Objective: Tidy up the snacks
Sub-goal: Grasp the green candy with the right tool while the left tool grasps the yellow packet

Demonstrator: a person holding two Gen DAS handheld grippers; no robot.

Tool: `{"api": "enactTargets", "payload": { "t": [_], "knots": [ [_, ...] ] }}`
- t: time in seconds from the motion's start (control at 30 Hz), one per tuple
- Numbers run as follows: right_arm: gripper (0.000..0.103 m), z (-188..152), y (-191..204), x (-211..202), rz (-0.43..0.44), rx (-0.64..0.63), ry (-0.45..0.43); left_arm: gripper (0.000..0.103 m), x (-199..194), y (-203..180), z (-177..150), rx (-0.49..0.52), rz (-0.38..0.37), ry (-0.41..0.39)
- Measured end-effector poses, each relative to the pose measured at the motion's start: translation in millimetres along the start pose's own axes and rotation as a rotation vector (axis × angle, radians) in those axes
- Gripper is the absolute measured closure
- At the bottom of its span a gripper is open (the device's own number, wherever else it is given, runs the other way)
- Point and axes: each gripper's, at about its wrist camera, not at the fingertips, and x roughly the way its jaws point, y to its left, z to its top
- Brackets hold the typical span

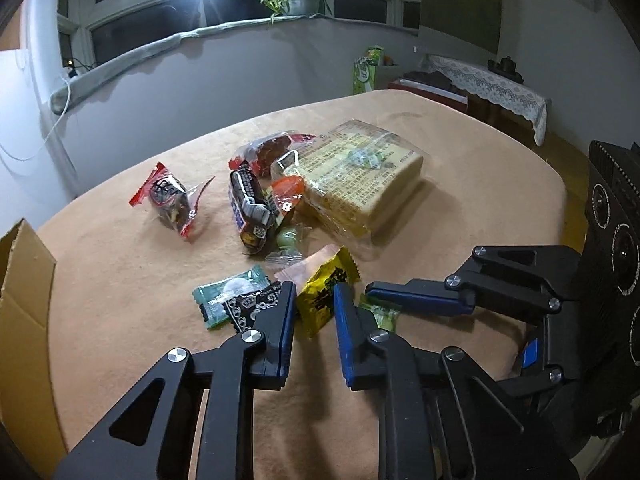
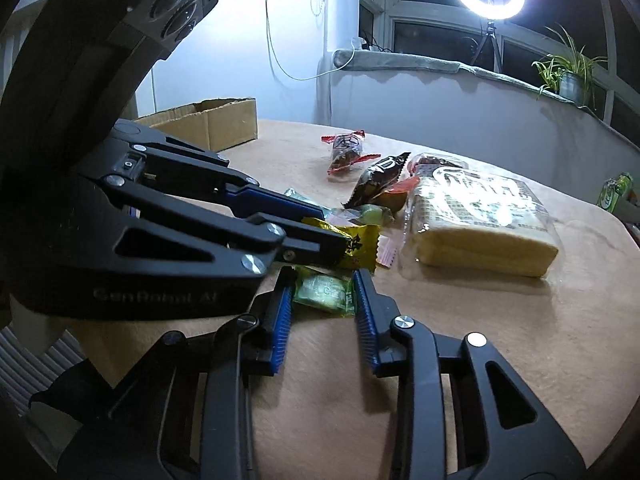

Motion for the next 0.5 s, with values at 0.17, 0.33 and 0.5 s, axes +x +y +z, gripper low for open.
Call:
{"api": "enactTargets", "payload": {
  "t": [0.17,0.33,0.5],
  "knots": [
    [0.074,-4,-7,-7,-0.017,-0.003,0.004,0.095,6,-11,0,0.03,-0.034,0.033],
    [0.074,-8,-12,-17,-0.038,-0.017,0.007,0.095,12,-15,3,0.038,-0.041,0.034],
    [0.074,-10,-15,-21,-0.045,-0.026,0.013,0.095,20,-19,10,0.027,-0.048,0.047]
  ]
}}
